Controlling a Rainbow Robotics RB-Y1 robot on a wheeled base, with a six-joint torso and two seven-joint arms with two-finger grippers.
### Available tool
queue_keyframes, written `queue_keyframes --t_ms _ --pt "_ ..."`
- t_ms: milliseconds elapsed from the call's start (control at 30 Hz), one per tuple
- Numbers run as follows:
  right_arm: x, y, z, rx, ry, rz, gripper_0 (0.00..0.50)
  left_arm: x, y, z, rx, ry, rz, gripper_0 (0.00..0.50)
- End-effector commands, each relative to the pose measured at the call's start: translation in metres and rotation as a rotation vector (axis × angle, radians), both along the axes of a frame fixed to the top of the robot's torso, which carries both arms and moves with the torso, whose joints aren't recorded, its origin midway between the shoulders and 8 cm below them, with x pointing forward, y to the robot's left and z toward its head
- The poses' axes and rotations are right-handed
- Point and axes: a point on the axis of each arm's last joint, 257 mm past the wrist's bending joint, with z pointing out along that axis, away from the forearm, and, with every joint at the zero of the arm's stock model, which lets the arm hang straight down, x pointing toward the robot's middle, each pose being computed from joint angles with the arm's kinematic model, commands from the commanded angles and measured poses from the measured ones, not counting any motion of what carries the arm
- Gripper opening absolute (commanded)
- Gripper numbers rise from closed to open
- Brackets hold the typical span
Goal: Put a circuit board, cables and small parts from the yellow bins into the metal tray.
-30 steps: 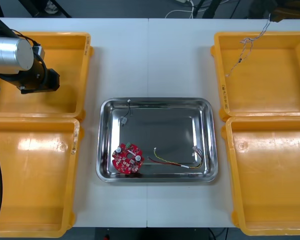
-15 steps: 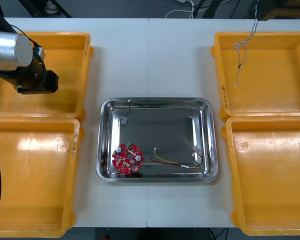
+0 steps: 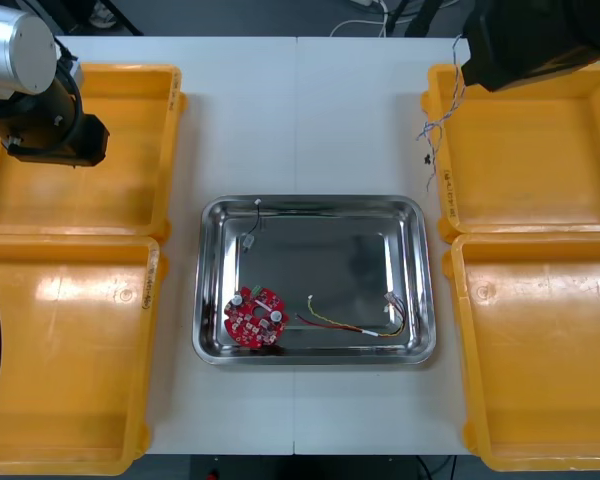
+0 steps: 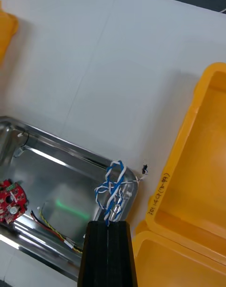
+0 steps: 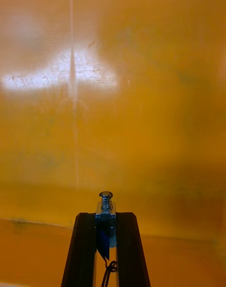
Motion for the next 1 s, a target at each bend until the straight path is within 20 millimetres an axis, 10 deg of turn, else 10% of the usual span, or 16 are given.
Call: queue_keyframes --t_ms 33,300,1000 --pt "-0.022 0.012 -0.016 -0.067 -0.002 0.127 0.000 -0.004 0.009 0.042 0.088 -0.070 -0.073 0.000" --pt "-0.051 0.035 -0.052 -0.180 0.010 0.287 0.000 -0.028 -0.012 0.051 0.082 -0.060 -0.093 0.000" --pt "-0.042 0.050 -0.134 -0.486 0.002 0.461 0.000 -0.068 -0.090 0.042 -0.054 -0.128 -0.084 0.000"
